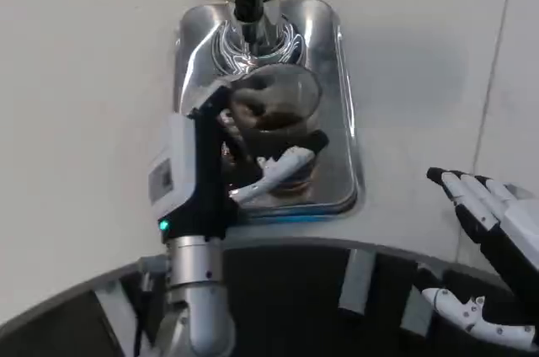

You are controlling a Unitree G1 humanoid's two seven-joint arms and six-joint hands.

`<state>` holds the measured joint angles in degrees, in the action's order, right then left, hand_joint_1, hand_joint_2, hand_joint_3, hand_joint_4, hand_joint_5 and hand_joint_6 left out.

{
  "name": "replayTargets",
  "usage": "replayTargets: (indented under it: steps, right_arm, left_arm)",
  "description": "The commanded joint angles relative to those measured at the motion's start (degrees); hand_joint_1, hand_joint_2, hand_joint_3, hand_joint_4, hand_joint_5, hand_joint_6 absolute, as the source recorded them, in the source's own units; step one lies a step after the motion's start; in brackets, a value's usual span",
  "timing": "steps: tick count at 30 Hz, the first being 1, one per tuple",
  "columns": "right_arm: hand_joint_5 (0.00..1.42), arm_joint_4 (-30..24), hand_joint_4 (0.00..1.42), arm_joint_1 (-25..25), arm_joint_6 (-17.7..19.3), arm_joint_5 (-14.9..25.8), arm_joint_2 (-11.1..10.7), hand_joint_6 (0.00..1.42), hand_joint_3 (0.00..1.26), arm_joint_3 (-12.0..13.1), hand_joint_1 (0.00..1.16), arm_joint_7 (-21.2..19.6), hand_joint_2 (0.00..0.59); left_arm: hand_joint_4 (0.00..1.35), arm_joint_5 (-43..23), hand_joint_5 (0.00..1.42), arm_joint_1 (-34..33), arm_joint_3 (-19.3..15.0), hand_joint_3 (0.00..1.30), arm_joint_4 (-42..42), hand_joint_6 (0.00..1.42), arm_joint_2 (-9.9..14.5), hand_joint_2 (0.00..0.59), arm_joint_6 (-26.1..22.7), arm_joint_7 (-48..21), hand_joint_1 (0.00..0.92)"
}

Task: Grasp the cup under the faucet to collect the drink, then remove the cup.

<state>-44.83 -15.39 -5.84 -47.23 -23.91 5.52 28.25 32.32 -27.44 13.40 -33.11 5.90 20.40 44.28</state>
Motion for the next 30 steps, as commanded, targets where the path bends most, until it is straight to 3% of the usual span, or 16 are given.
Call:
replayTargets:
  steps: [1,12,21,30]
  right_arm:
    - [0.00,1.4,0.00,1.0,0.7,0.9,-0.8,0.00,0.00,-0.4,0.34,-0.6,0.420]
    - [0.00,1.5,0.00,-0.9,1.6,2.8,-1.3,0.00,0.00,0.9,0.33,-1.9,0.419]
    - [0.00,3.8,0.00,1.8,3.0,4.7,-3.1,0.00,0.00,1.0,0.32,-2.5,0.427]
    - [0.00,6.7,0.00,4.1,5.2,7.1,-5.2,0.00,0.00,1.0,0.32,-3.7,0.433]
  left_arm:
    - [1.28,1.0,1.36,0.2,-0.6,1.17,0.4,1.42,0.7,0.036,-1.0,0.1,0.720]
    - [1.28,1.1,1.35,1.9,-0.8,1.18,3.2,1.42,1.2,0.035,-1.3,-0.8,0.720]
    - [1.28,0.6,1.35,9.1,-3.1,1.19,14.5,1.42,4.7,0.034,-0.8,-4.9,0.721]
    - [1.28,0.7,1.35,15.6,-4.5,1.20,22.3,1.42,6.3,0.030,0.0,-8.3,0.721]
